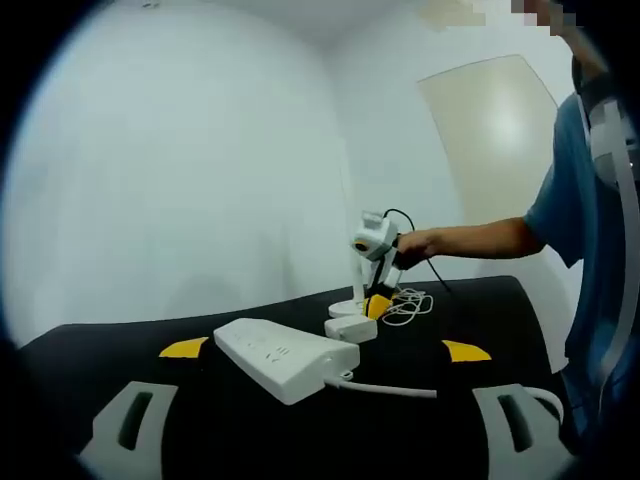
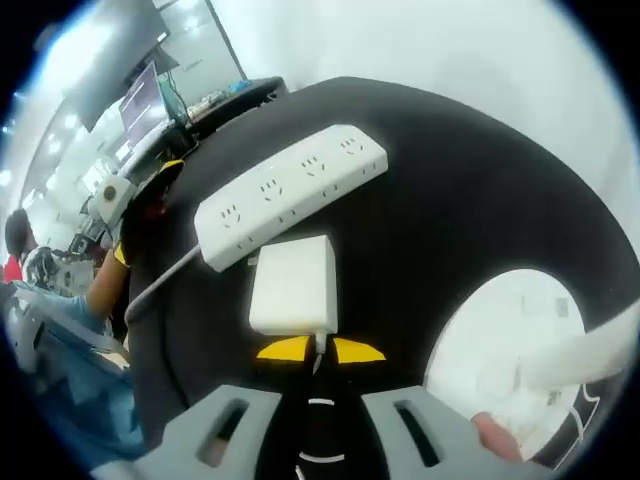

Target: Insert the desk lamp plug into the socket, turn on the power strip switch, turn on the lamp switch, then turn off the lamp switch, turn off the power strip switch, and remove the plug from the socket.

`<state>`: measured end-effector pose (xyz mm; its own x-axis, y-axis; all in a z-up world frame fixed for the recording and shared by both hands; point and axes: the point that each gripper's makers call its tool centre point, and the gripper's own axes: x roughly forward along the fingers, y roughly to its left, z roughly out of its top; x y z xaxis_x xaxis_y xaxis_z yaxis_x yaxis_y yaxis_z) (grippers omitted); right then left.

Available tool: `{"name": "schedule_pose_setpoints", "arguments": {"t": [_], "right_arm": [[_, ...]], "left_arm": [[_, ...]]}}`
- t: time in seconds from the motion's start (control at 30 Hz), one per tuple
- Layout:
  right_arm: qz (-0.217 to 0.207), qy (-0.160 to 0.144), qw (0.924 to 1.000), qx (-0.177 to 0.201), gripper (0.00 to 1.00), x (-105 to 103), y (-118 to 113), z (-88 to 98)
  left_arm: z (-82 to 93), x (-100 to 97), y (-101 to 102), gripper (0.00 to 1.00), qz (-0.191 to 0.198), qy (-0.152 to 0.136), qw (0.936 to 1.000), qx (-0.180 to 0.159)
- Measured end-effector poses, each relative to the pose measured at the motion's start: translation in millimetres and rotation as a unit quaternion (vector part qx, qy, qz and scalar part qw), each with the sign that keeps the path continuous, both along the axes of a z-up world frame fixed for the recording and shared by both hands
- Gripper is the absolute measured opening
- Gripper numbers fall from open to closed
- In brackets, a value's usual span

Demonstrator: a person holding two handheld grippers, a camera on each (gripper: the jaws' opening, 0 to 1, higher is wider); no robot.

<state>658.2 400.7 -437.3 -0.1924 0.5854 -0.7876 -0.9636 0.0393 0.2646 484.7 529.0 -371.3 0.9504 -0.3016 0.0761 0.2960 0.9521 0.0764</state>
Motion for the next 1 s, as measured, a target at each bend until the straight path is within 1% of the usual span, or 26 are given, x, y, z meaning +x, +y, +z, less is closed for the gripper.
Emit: {"name": "schedule_pose_setpoints", "arguments": {"t": [0.07,0.17,0.2,0.27,0.3,0.33,0.37,0.4,0.43,0.47,0.5,0.57,0.6,0.67,0.7,0.77,0.8,0.9,0.93,0.97,1.0], "right_arm": [[0.002,0.004,1.0000,-0.003,0.08,-0.1,1.0,-1.1],[0.010,-0.006,0.9999,0.000,0.07,-0.6,1.6,-0.5],[0.020,-0.025,0.9995,0.007,0.07,1.1,2.3,0.3],[0.020,-0.042,0.9988,0.014,0.07,3.5,3.3,1.3],[0.026,-0.061,0.9975,0.024,0.06,6.0,5.0,2.6],[0.023,-0.071,0.9967,0.033,0.06,6.4,6.2,4.2],[0.016,-0.070,0.9969,0.034,0.06,5.4,5.4,4.8],[0.013,-0.086,0.9948,0.054,0.06,9.1,8.9,8.6],[0.014,-0.097,0.9931,0.066,0.06,10.4,10.6,11.2],[0.017,-0.120,0.9892,0.082,0.06,12.1,12.5,15.5],[0.029,-0.152,0.9832,0.097,0.06,12.9,13.9,20.1],[0.033,-0.210,0.9709,0.111,0.06,17.5,14.4,27.4],[0.044,-0.240,0.9628,0.116,0.06,13.0,14.3,30.4],[0.053,-0.281,0.9496,0.129,0.06,8.1,14.9,35.7],[0.055,-0.306,0.9408,0.135,0.05,7.7,14.3,39.0],[0.059,-0.345,0.9251,0.148,0.05,5.8,14.4,44.5],[0.063,-0.362,0.9183,0.148,0.05,5.1,13.9,45.9],[0.064,-0.403,0.8976,0.168,0.05,3.0,15.0,55.7],[0.067,-0.424,0.8863,0.173,0.05,4.2,15.9,60.5],[0.071,-0.435,0.8809,0.171,0.05,4.0,15.6,62.2],[0.077,-0.453,0.8715,0.172,0.05,5.0,16.5,65.5]], "left_arm": [[0.0,-0.1,-0.3,0.88,0.000,0.000,1.0000,0.000],[-0.5,0.0,0.2,0.88,0.002,0.001,1.0000,0.002],[-0.7,0.1,0.2,0.88,0.002,0.002,1.0000,0.003],[-0.9,0.3,0.7,0.87,0.002,0.002,1.0000,0.004],[-0.9,0.3,0.8,0.87,0.002,0.002,1.0000,0.004],[-0.9,0.2,0.9,0.87,0.003,0.002,1.0000,0.003],[-1.0,0.1,1.1,0.87,0.003,0.002,1.0000,0.004],[-1.1,0.1,1.2,0.87,0.003,0.002,1.0000,0.004],[-1.3,0.1,1.3,0.87,0.003,0.003,1.0000,0.005],[-1.7,0.3,1.5,0.87,0.004,0.004,1.0000,0.006],[-1.9,0.4,1.3,0.87,0.004,0.004,1.0000,0.006],[-2.4,0.7,0.2,0.87,0.005,0.006,0.9999,0.008],[-2.7,0.8,0.2,0.87,0.005,0.006,0.9999,0.009],[-3.3,0.9,0.5,0.87,0.006,0.008,0.9999,0.010],[-3.6,1.1,0.6,0.87,0.006,0.008,0.9999,0.011],[-4.2,1.3,1.1,0.87,0.008,0.009,0.9999,0.012],[-4.6,1.4,1.5,0.87,0.008,0.010,0.9998,0.012],[-5.3,2.1,2.3,0.87,0.009,0.011,0.9998,0.012],[-5.4,2.3,2.5,0.87,0.009,0.011,0.9998,0.012],[-5.6,2.4,2.5,0.87,0.009,0.012,0.9998,0.012],[-5.8,2.5,2.4,0.86,0.009,0.012,0.9998,0.012]]}}
